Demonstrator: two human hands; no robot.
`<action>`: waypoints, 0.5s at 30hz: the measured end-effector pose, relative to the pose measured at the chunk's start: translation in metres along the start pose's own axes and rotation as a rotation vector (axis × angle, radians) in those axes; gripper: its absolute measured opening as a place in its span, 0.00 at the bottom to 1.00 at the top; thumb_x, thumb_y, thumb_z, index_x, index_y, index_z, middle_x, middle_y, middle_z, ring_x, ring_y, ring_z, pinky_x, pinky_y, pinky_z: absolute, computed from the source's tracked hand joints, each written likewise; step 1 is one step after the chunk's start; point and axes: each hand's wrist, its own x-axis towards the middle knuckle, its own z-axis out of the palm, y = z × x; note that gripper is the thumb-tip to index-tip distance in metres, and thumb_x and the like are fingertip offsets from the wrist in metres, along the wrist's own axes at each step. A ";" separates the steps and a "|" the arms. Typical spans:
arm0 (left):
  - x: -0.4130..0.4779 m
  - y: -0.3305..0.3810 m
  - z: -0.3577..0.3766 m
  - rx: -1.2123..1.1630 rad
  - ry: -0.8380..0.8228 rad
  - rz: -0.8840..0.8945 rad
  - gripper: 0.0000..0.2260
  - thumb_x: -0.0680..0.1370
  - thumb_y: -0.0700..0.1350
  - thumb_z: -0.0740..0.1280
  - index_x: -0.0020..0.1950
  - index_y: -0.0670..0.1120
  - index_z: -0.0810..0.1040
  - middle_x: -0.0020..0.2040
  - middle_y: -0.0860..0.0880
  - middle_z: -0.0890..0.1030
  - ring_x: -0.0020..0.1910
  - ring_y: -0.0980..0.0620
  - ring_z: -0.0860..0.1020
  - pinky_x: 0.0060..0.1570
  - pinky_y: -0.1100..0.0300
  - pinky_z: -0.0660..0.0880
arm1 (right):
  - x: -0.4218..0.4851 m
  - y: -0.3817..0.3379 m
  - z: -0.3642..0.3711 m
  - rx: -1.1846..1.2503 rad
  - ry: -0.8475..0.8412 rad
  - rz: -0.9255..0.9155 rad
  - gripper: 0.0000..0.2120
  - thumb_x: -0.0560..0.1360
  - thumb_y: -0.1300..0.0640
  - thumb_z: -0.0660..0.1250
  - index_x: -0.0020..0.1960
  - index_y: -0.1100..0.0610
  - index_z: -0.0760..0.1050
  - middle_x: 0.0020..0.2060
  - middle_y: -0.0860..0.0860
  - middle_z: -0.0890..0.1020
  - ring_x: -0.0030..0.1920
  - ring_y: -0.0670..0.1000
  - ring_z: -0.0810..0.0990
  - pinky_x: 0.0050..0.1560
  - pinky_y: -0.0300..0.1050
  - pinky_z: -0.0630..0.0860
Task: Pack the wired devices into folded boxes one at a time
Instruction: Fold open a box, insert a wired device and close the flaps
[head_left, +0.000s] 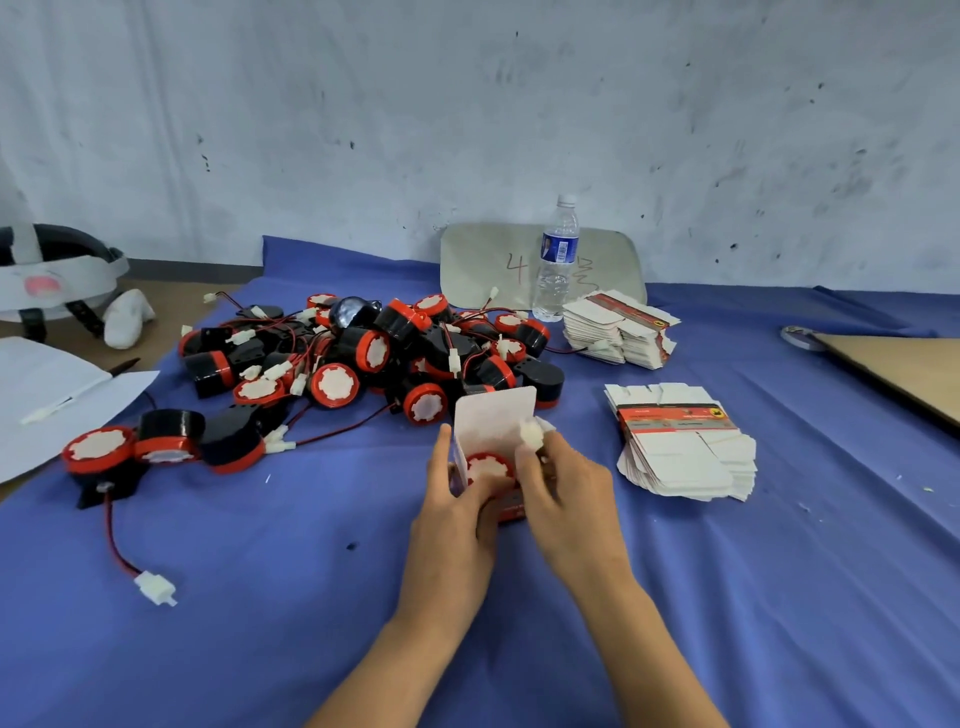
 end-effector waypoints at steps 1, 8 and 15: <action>0.000 0.000 0.000 0.031 0.004 0.002 0.14 0.78 0.36 0.66 0.57 0.53 0.81 0.79 0.51 0.55 0.68 0.49 0.72 0.57 0.53 0.76 | 0.001 -0.001 0.000 0.021 0.084 -0.009 0.08 0.79 0.59 0.63 0.42 0.59 0.74 0.38 0.49 0.77 0.35 0.45 0.75 0.36 0.37 0.68; -0.002 0.002 -0.001 0.081 -0.005 -0.046 0.10 0.78 0.38 0.66 0.52 0.52 0.80 0.79 0.52 0.54 0.70 0.49 0.69 0.56 0.63 0.71 | 0.003 -0.001 -0.008 0.132 0.390 -0.058 0.17 0.76 0.66 0.67 0.51 0.44 0.69 0.36 0.38 0.76 0.35 0.40 0.79 0.35 0.24 0.69; -0.001 0.004 0.000 0.118 0.012 -0.074 0.07 0.79 0.41 0.66 0.54 0.52 0.77 0.79 0.53 0.55 0.63 0.50 0.75 0.47 0.60 0.76 | -0.001 -0.001 -0.004 0.136 0.360 -0.209 0.10 0.77 0.57 0.66 0.54 0.45 0.68 0.37 0.31 0.79 0.39 0.31 0.78 0.36 0.22 0.69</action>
